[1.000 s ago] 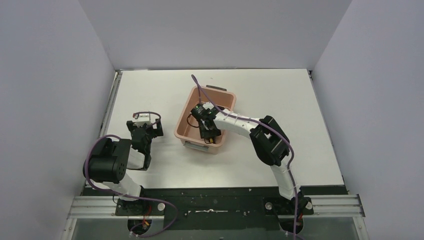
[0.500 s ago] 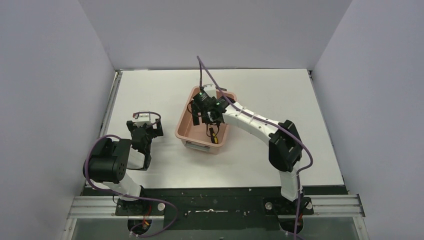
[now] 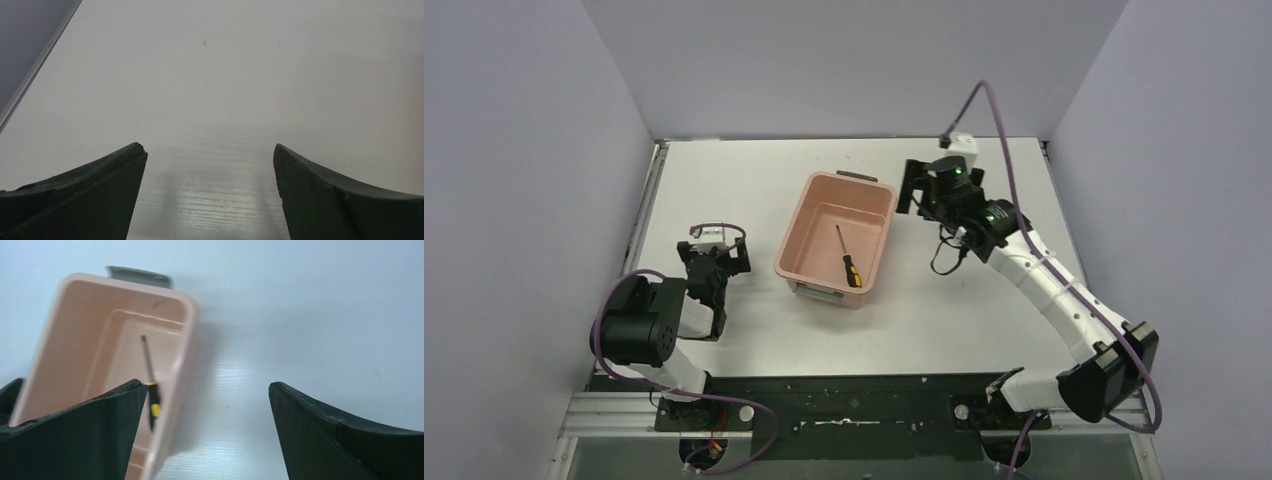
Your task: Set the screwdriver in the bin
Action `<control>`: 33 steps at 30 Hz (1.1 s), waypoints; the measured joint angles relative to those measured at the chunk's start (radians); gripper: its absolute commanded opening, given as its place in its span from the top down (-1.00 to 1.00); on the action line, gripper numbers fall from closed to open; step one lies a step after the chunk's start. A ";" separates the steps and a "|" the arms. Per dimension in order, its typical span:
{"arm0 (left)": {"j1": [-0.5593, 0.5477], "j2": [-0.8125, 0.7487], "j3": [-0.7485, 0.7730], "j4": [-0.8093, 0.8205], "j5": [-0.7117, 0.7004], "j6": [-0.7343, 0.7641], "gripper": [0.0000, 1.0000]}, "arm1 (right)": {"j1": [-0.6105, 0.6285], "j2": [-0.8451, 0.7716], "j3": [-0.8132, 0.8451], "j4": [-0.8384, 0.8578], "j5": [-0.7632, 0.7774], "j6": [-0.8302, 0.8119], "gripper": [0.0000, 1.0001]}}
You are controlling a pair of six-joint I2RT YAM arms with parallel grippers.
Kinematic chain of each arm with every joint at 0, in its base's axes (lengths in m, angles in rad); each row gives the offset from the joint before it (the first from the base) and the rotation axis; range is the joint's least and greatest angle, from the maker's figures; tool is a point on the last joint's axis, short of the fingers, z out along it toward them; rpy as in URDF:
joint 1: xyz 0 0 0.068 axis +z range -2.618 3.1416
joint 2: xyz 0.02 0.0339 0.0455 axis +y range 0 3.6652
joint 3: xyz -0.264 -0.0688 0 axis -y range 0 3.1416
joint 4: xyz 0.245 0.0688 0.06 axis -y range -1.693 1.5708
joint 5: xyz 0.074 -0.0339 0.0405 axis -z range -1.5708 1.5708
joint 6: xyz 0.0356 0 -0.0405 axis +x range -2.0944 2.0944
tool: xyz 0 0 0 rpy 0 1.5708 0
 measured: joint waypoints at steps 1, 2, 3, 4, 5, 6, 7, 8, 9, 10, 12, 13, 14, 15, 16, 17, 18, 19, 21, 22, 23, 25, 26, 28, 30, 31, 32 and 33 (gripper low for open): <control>0.000 0.000 0.000 0.000 0.000 0.000 -0.95 | -0.044 -0.049 -0.066 0.019 0.003 -0.006 -1.00; 0.000 0.000 0.000 0.000 0.000 0.000 -0.95 | -0.090 -0.100 -0.138 0.040 0.006 -0.014 -1.00; 0.000 0.000 0.000 0.000 0.000 0.000 -0.95 | -0.131 -0.146 -0.209 0.064 0.006 -0.022 -1.00; 0.000 0.000 0.000 0.000 0.000 0.000 -0.95 | -0.172 -0.194 -0.284 0.086 0.004 -0.029 -1.00; 0.000 0.000 0.000 0.000 0.000 0.000 -0.95 | -0.217 -0.246 -0.372 0.119 -0.002 -0.039 -1.00; 0.000 0.000 0.000 0.000 0.000 0.000 -0.95 | -0.230 -0.285 -0.444 0.144 -0.005 -0.047 -1.00; 0.000 0.000 0.000 0.000 0.000 0.000 -0.95 | -0.279 -0.310 -0.498 0.167 -0.007 -0.052 -1.00; 0.000 0.000 0.000 0.000 0.000 0.000 -0.95 | -0.304 -0.336 -0.560 0.200 -0.014 -0.059 -1.00; 0.000 0.000 0.000 0.000 0.000 0.000 -0.95 | -0.327 -0.358 -0.623 0.230 -0.019 -0.066 -1.00; 0.000 0.000 0.000 0.000 0.000 0.000 -0.95 | -0.344 -0.375 -0.682 0.256 -0.024 -0.072 -1.00; 0.000 0.000 0.000 0.000 0.000 0.000 -0.95 | -0.364 -0.397 -0.784 0.302 -0.032 -0.081 -1.00; 0.000 0.000 0.000 0.000 0.000 0.000 -0.95 | -0.368 -0.404 -0.818 0.317 -0.036 -0.084 -1.00; 0.000 0.000 0.000 0.000 0.000 0.000 -0.95 | -0.371 -0.410 -0.855 0.338 -0.038 -0.088 -1.00; 0.000 0.000 0.000 0.000 0.000 0.000 -0.95 | -0.371 -0.417 -0.888 0.355 -0.039 -0.092 -1.00; 0.000 0.000 0.000 0.000 0.000 0.000 -0.95 | -0.371 -0.423 -0.913 0.373 -0.038 -0.095 -1.00; 0.000 0.000 0.000 0.000 0.000 0.000 -0.95 | -0.371 -0.431 -0.939 0.396 -0.037 -0.100 -1.00; 0.000 0.000 0.000 0.000 0.000 0.000 -0.95 | -0.372 -0.439 -0.958 0.413 -0.036 -0.102 -1.00; 0.000 0.000 0.000 0.000 0.000 0.000 -0.95 | -0.377 -0.447 -0.972 0.425 -0.036 -0.104 -1.00; 0.000 0.000 0.000 0.000 0.000 0.000 -0.95 | -0.378 -0.462 -0.986 0.449 -0.036 -0.110 -1.00; 0.000 0.000 0.000 0.000 0.000 0.000 -0.95 | -0.378 -0.470 -0.990 0.463 -0.037 -0.112 -1.00; 0.000 0.000 0.000 0.000 0.000 0.000 -0.95 | -0.378 -0.476 -0.990 0.475 -0.036 -0.114 -1.00; 0.000 0.000 0.000 0.000 0.000 0.000 -0.95 | -0.378 -0.486 -0.990 0.496 -0.036 -0.117 -1.00; 0.000 0.000 0.000 0.000 0.000 0.000 -0.95 | -0.378 -0.489 -0.990 0.505 -0.036 -0.118 -1.00; 0.000 0.000 0.000 0.000 0.000 0.000 -0.95 | -0.378 -0.491 -0.990 0.517 -0.036 -0.118 -1.00; 0.000 0.000 0.000 0.000 0.000 0.000 -0.95 | -0.378 -0.496 -0.991 0.523 -0.036 -0.118 -1.00; 0.000 0.000 0.000 0.000 0.000 0.000 -0.95 | -0.378 -0.499 -0.992 0.525 -0.036 -0.118 -1.00; 0.000 0.000 0.000 0.000 0.000 0.000 -0.95 | -0.378 -0.501 -0.993 0.528 -0.036 -0.118 -1.00; 0.000 0.000 0.000 0.000 0.000 0.000 -0.95 | -0.378 -0.502 -0.993 0.528 -0.036 -0.119 -1.00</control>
